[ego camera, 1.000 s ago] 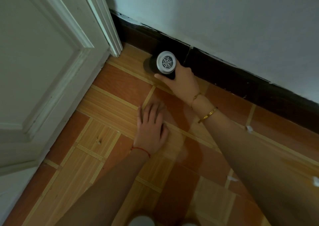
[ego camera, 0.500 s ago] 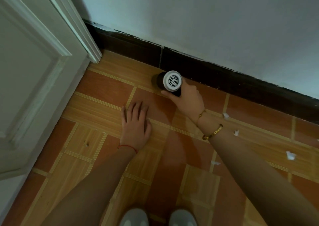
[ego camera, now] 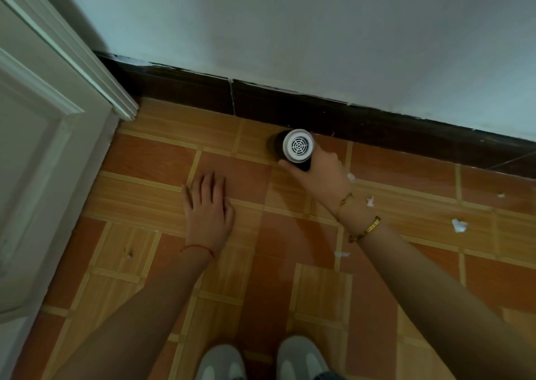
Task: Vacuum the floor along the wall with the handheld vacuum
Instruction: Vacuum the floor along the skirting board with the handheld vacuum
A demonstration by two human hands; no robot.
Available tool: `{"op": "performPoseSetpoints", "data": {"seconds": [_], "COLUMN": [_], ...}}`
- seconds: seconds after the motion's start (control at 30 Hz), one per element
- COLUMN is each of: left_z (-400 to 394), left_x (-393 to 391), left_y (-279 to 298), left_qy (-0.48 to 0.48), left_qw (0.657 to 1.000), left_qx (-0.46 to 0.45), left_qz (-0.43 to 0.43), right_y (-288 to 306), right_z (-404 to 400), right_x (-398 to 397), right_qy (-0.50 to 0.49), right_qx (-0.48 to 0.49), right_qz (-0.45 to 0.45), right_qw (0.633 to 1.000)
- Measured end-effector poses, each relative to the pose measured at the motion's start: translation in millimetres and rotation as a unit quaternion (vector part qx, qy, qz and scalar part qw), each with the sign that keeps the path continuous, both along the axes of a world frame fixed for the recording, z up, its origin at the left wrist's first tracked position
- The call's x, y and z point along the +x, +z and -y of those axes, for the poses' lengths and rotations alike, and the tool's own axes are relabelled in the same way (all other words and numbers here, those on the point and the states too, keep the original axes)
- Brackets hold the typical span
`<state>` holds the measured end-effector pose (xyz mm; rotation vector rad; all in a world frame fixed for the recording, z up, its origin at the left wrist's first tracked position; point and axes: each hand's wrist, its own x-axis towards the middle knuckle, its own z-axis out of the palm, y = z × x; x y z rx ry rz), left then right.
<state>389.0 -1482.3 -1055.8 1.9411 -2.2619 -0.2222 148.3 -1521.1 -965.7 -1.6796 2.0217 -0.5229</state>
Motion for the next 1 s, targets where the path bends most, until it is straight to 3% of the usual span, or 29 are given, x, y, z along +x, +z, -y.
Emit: {"op": "performPoseSetpoints", "data": {"seconds": [0.23,0.63,1.0], "left_z": [5.7,9.6,11.0], "left_x": [-22.1,-92.2,-100.2], "left_y": [7.0,2.1,-7.5], "left_qy": [-0.047,-0.159,-0.168], "left_qw": [0.998,0.985,0.982], "left_qx": [-0.019,-0.004,-0.024], "left_qz": [-0.036,-0.062,-0.082], "right_y": [-2.2,5.2,0.6], "right_z": [-26.4,-18.8,-32.6], "right_x": [4.6,-60.5,-53.8], "right_qy": [0.028,-0.143,-0.058], "right_qx": [0.010,-0.022,-0.013], "right_qz": [0.043,-0.005,0.027], "right_qw": [0.999,0.989,0.998]}}
